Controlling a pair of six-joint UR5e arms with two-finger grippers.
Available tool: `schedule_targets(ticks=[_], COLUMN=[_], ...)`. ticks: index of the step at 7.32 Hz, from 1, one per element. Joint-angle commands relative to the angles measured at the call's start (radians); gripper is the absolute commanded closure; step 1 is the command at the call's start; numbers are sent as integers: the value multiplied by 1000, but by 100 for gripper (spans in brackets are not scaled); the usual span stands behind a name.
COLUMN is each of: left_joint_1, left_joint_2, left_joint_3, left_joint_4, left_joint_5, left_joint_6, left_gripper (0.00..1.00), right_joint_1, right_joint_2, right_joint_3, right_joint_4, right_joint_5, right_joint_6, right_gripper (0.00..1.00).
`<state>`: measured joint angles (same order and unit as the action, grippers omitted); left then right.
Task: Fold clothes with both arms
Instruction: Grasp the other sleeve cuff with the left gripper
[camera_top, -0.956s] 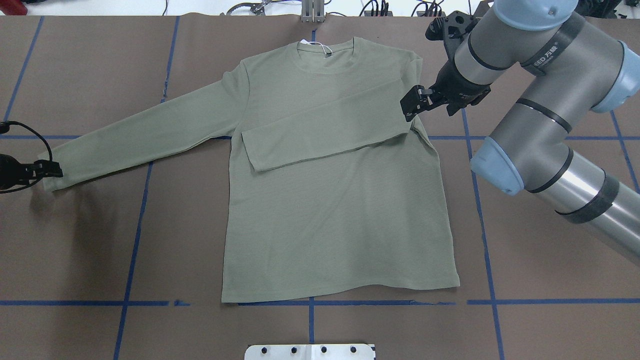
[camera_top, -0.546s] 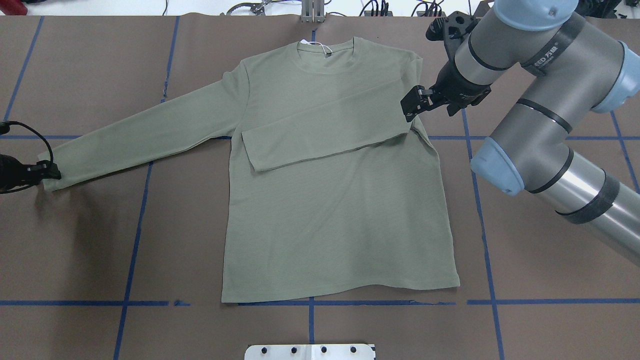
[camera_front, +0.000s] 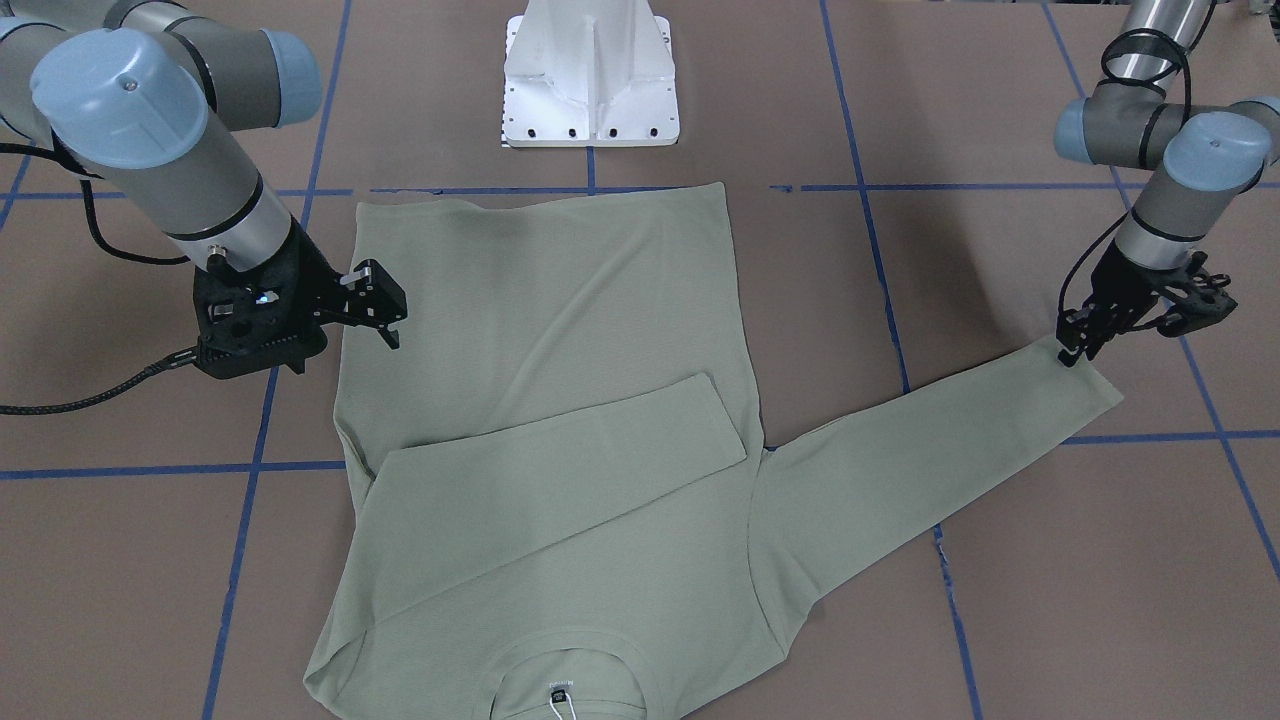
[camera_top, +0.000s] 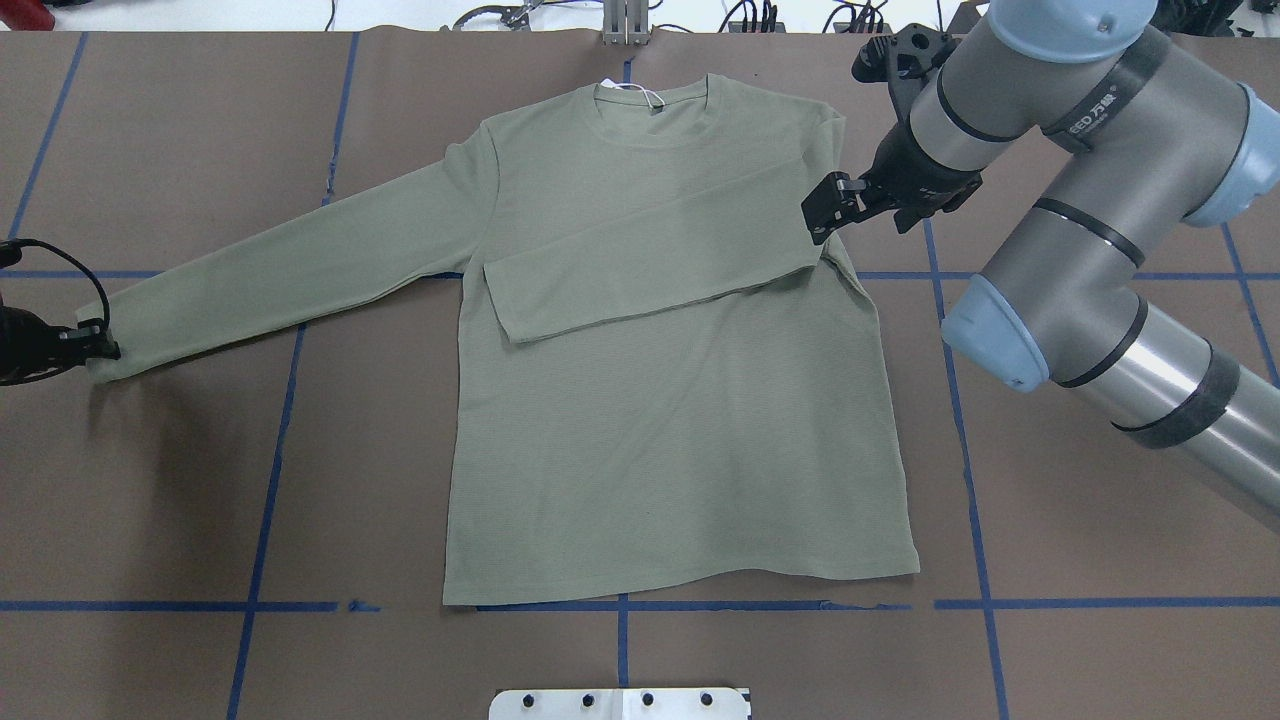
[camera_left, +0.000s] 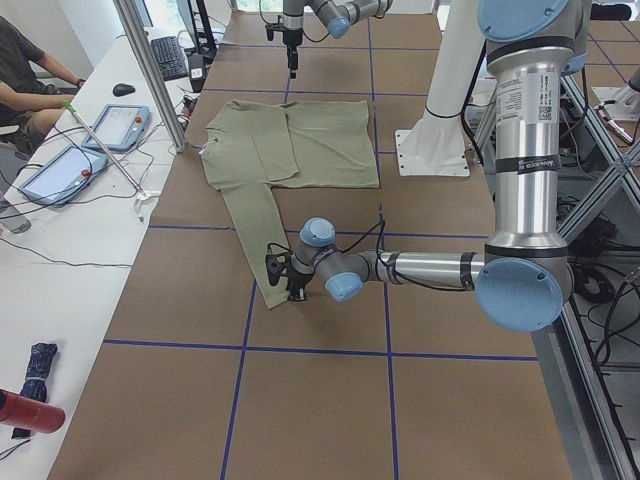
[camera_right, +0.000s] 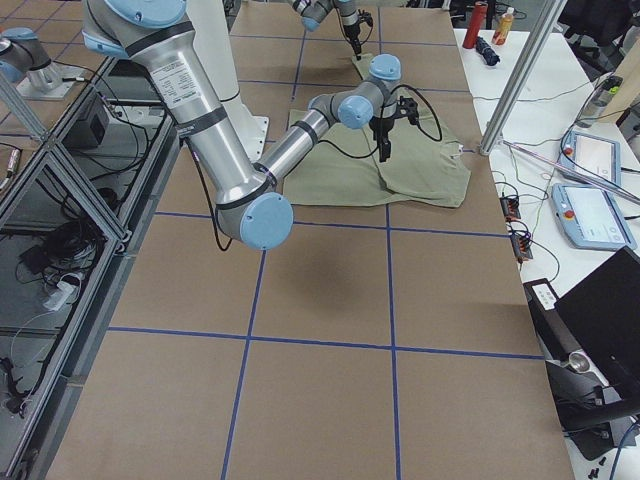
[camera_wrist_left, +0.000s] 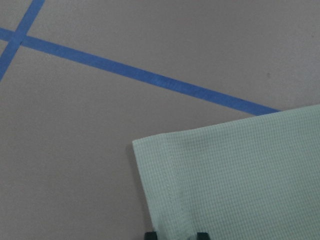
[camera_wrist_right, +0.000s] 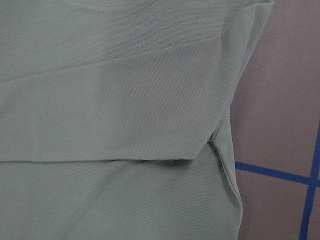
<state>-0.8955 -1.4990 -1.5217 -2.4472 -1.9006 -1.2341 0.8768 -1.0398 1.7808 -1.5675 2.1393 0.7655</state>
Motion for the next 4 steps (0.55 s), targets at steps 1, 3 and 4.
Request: schedule_targets(ticks=[1, 3, 4], left_joint_1=[0, 0, 0], left_joint_2=[0, 2, 2], left_joint_3=[-14, -32, -38], left_joint_4=[4, 10, 10], left_joint_5=[0, -5, -11], left_joint_6=[-4, -4, -4], left_gripper=[90, 100, 100], right_joint_1=[1, 2, 2], right_joint_2=[-2, -3, -15], right_joint_3=[-1, -1, 6], right_joint_4=[1, 1, 1], right_joint_5=[1, 4, 7], right_joint_6=[0, 0, 0], right_gripper=[0, 0, 0])
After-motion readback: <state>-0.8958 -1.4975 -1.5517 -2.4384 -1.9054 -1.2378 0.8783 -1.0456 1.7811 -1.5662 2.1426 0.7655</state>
